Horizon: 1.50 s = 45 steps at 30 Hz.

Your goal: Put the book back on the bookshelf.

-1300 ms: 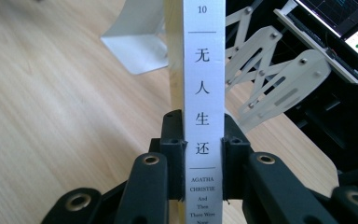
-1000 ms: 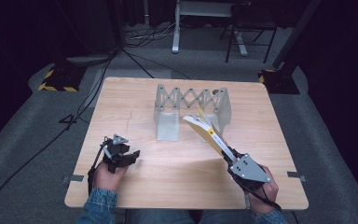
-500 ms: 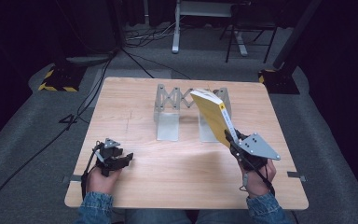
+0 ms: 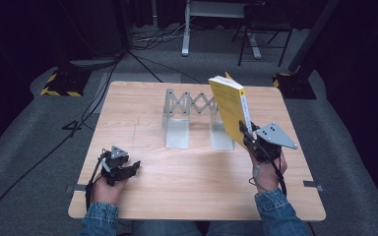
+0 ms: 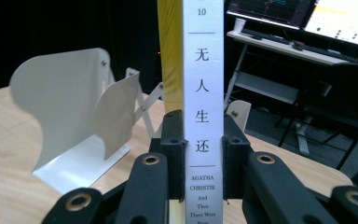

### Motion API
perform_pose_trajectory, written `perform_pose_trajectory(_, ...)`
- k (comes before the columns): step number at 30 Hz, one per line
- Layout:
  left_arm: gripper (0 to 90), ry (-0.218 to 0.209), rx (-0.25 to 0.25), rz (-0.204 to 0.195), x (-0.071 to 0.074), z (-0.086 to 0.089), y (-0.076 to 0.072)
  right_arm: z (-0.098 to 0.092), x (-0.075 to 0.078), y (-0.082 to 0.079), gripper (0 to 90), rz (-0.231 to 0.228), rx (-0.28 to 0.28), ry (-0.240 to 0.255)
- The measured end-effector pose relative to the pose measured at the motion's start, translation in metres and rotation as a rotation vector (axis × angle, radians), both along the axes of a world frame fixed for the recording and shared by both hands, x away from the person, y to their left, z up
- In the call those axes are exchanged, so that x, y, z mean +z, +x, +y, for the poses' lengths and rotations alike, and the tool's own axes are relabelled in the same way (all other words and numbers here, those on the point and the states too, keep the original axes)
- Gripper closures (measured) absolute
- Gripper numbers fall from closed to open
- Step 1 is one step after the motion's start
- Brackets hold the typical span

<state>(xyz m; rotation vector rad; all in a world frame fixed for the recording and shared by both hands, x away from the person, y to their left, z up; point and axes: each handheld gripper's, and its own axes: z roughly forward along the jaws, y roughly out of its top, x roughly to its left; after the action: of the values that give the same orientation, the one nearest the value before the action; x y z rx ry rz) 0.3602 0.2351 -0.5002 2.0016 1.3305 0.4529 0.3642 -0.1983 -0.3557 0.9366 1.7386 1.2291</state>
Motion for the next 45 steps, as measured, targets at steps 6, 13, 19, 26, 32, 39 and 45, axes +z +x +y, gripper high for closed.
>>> perform_pose_trajectory(6,44.7,0.012,-0.002,-0.017,-0.001,-0.002,0.001,0.004,0.004,0.015,75.9,0.0,-0.016,0.009)
perform_pose_trajectory(13,44.7,0.01,-0.004,-0.018,-0.001,-0.002,0.001,0.008,0.002,0.028,75.9,0.024,-0.027,0.05)
perform_pose_trajectory(19,44.7,0.005,-0.003,-0.02,-0.002,-0.002,0.001,0.008,-0.002,0.04,75.9,0.039,-0.031,0.144)
perform_pose_trajectory(26,44.7,0.006,-0.005,-0.023,-0.002,-0.002,0.001,0.017,-0.008,0.049,75.8,0.041,-0.047,0.135)
perform_pose_trajectory(32,44.3,0.003,-0.007,-0.022,-0.002,-0.002,0.001,0.016,-0.011,0.053,75.8,0.043,-0.064,0.154)
perform_pose_trajectory(39,44.3,0.002,-0.007,-0.025,-0.002,-0.003,0.001,0.016,-0.018,0.059,75.7,0.072,-0.068,0.155)
perform_pose_trajectory(45,44.3,0.004,-0.008,-0.027,-0.002,-0.003,0.001,0.017,-0.022,0.061,75.7,0.083,-0.068,0.154)
